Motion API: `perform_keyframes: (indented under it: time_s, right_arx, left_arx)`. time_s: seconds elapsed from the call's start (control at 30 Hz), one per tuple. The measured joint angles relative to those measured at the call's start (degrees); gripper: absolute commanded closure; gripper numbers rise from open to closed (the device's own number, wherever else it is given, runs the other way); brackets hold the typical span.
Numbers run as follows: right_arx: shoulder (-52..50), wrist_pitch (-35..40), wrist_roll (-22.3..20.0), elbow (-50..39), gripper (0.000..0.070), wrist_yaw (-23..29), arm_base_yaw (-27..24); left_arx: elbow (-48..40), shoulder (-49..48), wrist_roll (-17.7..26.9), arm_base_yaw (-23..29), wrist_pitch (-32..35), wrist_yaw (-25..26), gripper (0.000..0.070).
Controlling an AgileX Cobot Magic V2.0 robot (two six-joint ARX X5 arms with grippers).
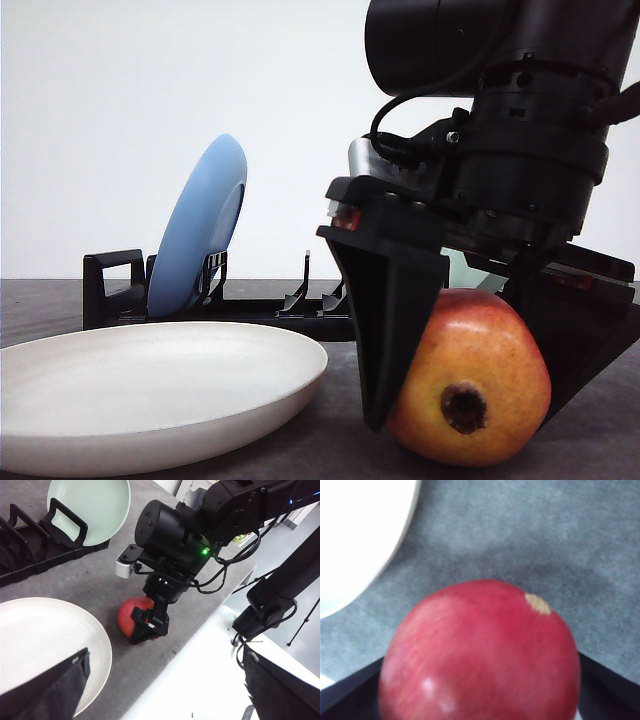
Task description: Place pomegranate in white plate
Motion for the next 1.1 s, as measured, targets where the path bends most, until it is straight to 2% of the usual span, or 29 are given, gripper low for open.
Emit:
perform_keyframes:
  time_s: [0.17,0.27,0.33,0.53,0.7,0.83,1.1]
  right_arx:
    - [0.07,-6.66,-2.75,4.9,0.0125,0.38,-0.02]
    - [0.36,-9.74,-5.0,11.26,0.0168,0.33,0.06]
    - [1.51,-11.68,-6.43,16.4,0.0173,0.32,0.23]
    - [9.92,-17.14,-10.25,30.33,0.0173,0.34,1.21]
    - [18.15,-18.08,-13.14,39.77,0.0173,0.37,3.3]
    - [24.13,-17.86,-14.88,45.07,0.0173,0.35,4.69]
    - [30.79,-16.46,-16.65,46.77,0.0173,0.35,6.08]
  left_arx:
    - [0.0,0.0,0.0,0.0,0.0,0.0,0.0108]
    - [0.0,0.0,0.0,0.0,0.0,0.0,0.0108]
    - [0.0,0.0,-0.02,0.0,0.0,0.0,0.0108]
    - [0.0,0.0,0.0,0.0,0.0,0.0,0.0108]
    - [0.04,0.0,-0.02,0.0,-0.25,0.0,0.0111]
    - [2.15,0.02,0.0,0.0,-4.62,-0.62,0.0115]
    - [7.91,0.0,0.09,0.0,-14.5,-7.42,0.0115]
